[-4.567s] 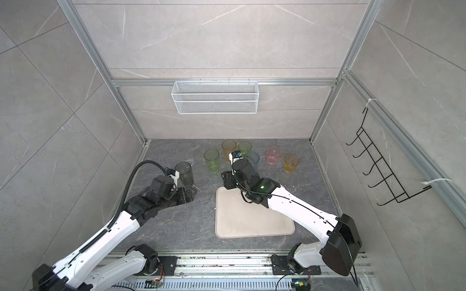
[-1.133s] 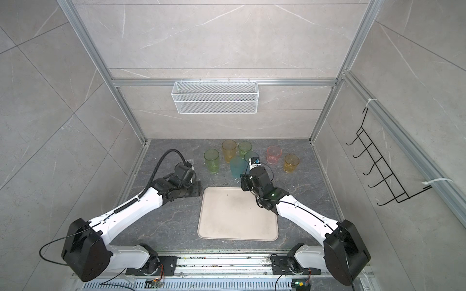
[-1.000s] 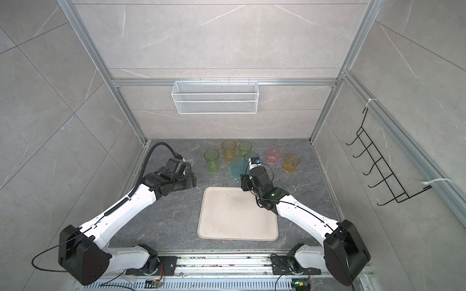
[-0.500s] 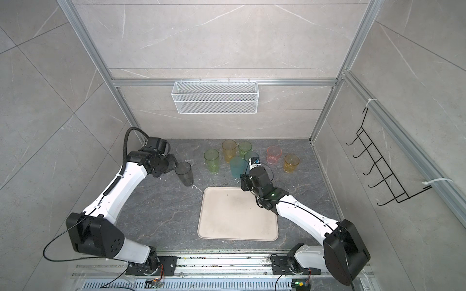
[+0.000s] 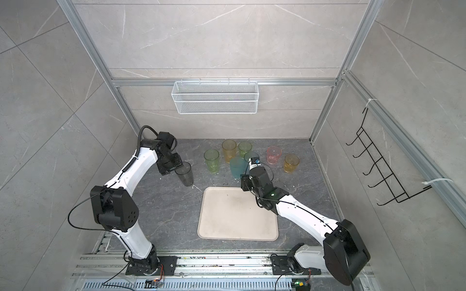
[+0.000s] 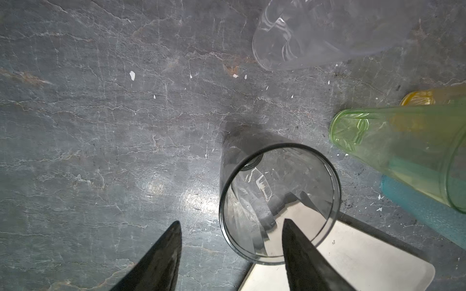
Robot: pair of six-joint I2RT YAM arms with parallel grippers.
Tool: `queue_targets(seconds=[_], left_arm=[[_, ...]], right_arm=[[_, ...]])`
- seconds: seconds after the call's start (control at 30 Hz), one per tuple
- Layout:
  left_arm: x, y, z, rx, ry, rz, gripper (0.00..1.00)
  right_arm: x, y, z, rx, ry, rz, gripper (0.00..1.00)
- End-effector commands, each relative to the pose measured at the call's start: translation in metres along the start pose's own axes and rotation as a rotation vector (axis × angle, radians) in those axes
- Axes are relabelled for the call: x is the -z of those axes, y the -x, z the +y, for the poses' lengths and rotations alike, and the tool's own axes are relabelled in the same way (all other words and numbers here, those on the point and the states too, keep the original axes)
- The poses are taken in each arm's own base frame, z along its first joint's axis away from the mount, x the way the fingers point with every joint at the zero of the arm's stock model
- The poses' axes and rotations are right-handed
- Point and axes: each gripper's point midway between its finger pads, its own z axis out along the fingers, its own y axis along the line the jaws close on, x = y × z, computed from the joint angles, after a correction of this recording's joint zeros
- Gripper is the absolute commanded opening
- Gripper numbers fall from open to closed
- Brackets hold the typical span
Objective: Place the glasses into the tray
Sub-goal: 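Release the tray and move the left gripper to the grey cup, then close the left gripper on the grey cup's rim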
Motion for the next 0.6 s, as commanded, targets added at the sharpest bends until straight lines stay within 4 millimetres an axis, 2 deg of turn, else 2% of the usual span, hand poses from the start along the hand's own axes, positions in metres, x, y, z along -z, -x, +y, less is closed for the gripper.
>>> queue_targets(seconds=[0.0, 0.2, 0.3, 0.37, 0.57], left_arm=[[0.000, -0.004, 0.004, -0.029, 0.013, 0.053, 0.61], [-0.010, -0.002, 0.009, -0.027, 0.033, 0.071, 0.50], [-0.013, -0.001, 0.009, -0.029, 0.035, 0.073, 0.40], [-0.015, 0.001, 0.008, -0.037, 0.029, 0.073, 0.29], [-0.023, 0.001, 0.010, -0.036, 0.044, 0.089, 0.20]], right_arm=[[-0.004, 0.000, -0.004, -0.012, -0.025, 0.000, 0.61], [-0.004, 0.000, -0.004, -0.015, -0.027, 0.001, 0.61], [-0.004, -0.001, -0.005, -0.014, -0.030, 0.005, 0.61], [-0.005, -0.001, -0.005, -0.015, -0.030, 0.005, 0.61], [-0.006, -0.001, -0.004, -0.015, -0.031, 0.010, 0.61]])
